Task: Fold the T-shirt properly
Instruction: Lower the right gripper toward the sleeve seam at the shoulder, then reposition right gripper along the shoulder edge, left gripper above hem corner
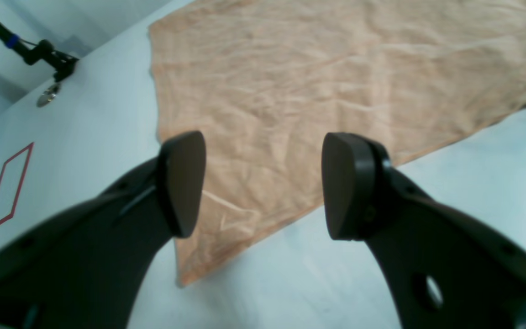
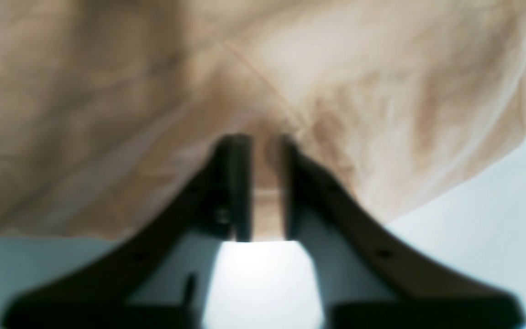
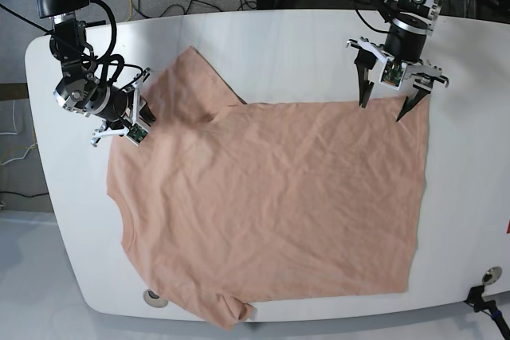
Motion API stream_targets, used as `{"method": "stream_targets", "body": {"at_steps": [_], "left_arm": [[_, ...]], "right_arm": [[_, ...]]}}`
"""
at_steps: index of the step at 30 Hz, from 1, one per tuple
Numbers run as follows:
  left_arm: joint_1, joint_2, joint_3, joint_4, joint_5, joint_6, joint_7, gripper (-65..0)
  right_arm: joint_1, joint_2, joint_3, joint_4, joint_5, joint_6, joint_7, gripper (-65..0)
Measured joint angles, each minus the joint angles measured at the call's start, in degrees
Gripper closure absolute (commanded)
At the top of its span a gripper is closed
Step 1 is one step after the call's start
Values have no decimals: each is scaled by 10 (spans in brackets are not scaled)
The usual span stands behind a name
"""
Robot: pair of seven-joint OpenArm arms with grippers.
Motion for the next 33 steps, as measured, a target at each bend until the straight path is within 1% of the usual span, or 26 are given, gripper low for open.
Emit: {"method": "stream_targets", "body": {"at_steps": [2, 6, 8, 9, 10, 11, 12, 13, 14, 15, 16, 17, 18, 20, 23, 27, 29, 31, 33], "left_arm": [[-1, -1, 1, 0, 0, 1, -3, -371], [0, -3, 1, 0, 2, 0, -8, -372], [-1, -3, 1, 0, 2, 0, -15, -373], [-1, -3, 1, 0, 2, 0, -16, -373], [2, -5, 1, 0, 2, 0, -18, -377], [0, -5, 1, 0, 2, 0, -18, -377], [-7, -3, 0, -4, 3, -3, -11, -377], [-17, 2, -4, -10, 5, -4, 4, -377], [-21, 5, -4, -14, 8, -4, 15, -377], [-22, 4, -4, -14, 7, -5, 7, -377], [-22, 2, -4, -12, 6, -5, -6, -377], [-20, 2, -5, -10, 7, -3, -3, -377], [-20, 2, -6, -11, 7, -3, 4, -377], [-19, 3, -6, -11, 7, -4, 0, -377], [-20, 3, -5, -11, 7, -5, 0, -377], [-20, 3, -5, -11, 7, -4, 1, -377], [-20, 3, -5, -11, 7, -4, 1, -377], [-19, 3, -5, -11, 7, -5, 1, -377], [-18, 3, -5, -11, 7, -5, 1, -377]], "right_arm": [[0, -1, 0, 0, -2, 0, -1, 0], [-2, 0, 1, 0, 0, 0, -6, 0], [-2, 7, 2, 0, 16, 0, -12, 0], [-3, 18, 2, 1, 35, 2, -23, 0], [-3, 32, 0, 2, 61, 0, -45, -14], [-7, 32, 0, 2, 61, 0, -45, -14], [-24, 17, 6, 0, 51, -1, -46, -14], [-40, -6, 14, 0, 47, -24, -33, -14], [-52, -21, 10, -3, 40, -22, -32, -14], [-56, -27, 6, -1, 71, -6, -10, -14], [-56, -29, 0, 4, 75, 9, -11, -14], [-53, -32, -1, 7, 71, 10, -17, -14], [-52, -30, 0, 6, 71, 7, -17, -14], [-56, -23, 4, 5, 62, 2, -24, -14], [-58, -22, 7, 6, 61, -7, -19, -14], [-60, -22, 7, 13, 58, -6, -23, -14], [-64, -24, 11, 31, 51, -4, -44, -14], [-69, -27, 38, 54, 52, 2, -52, -14], [-64, -24, 50, 69, 50, 2, -81, -14]]}}
